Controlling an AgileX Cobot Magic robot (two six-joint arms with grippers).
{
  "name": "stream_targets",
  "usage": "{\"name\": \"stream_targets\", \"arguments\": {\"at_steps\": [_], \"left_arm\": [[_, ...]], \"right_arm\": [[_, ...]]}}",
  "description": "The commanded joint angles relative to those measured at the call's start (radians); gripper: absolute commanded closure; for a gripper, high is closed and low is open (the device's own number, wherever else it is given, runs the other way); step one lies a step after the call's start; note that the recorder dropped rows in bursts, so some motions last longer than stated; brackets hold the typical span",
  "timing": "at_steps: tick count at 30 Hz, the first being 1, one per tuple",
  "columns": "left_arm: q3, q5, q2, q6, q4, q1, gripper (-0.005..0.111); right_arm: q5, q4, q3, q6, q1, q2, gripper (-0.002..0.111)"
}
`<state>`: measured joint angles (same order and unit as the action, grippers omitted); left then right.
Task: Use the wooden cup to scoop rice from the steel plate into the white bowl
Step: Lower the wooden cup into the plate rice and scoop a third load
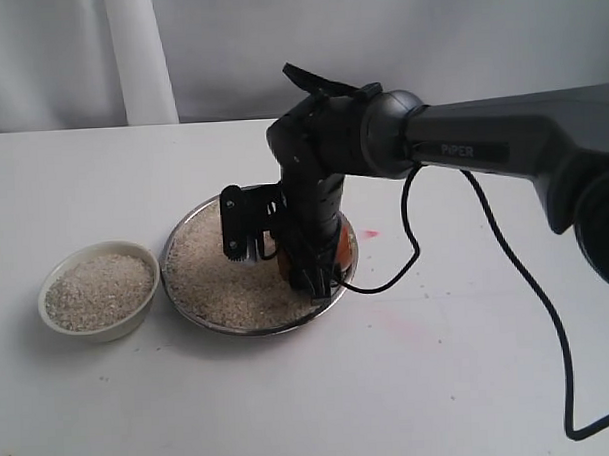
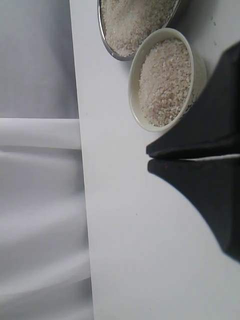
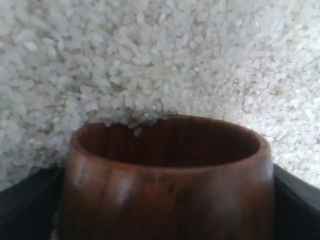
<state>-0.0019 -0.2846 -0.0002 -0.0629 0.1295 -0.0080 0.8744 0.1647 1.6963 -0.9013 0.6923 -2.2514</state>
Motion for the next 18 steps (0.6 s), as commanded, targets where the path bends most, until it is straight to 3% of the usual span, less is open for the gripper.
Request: {"name": "stream_targets", "arguments": {"at_steps": [1, 18], "left_arm": [[0.002, 0.011, 0.0, -0.005, -0.008, -0.003, 0.107], [0.002, 0.011, 0.0, -0.005, -0.008, -0.003, 0.107]], "right_arm": [[-0.024, -0.096, -0.008, -0.048, -0.003, -0.009, 0.108], [-0.194, -0.199, -0.008, -0.069, 0.008, -0.064, 0.108]]}}
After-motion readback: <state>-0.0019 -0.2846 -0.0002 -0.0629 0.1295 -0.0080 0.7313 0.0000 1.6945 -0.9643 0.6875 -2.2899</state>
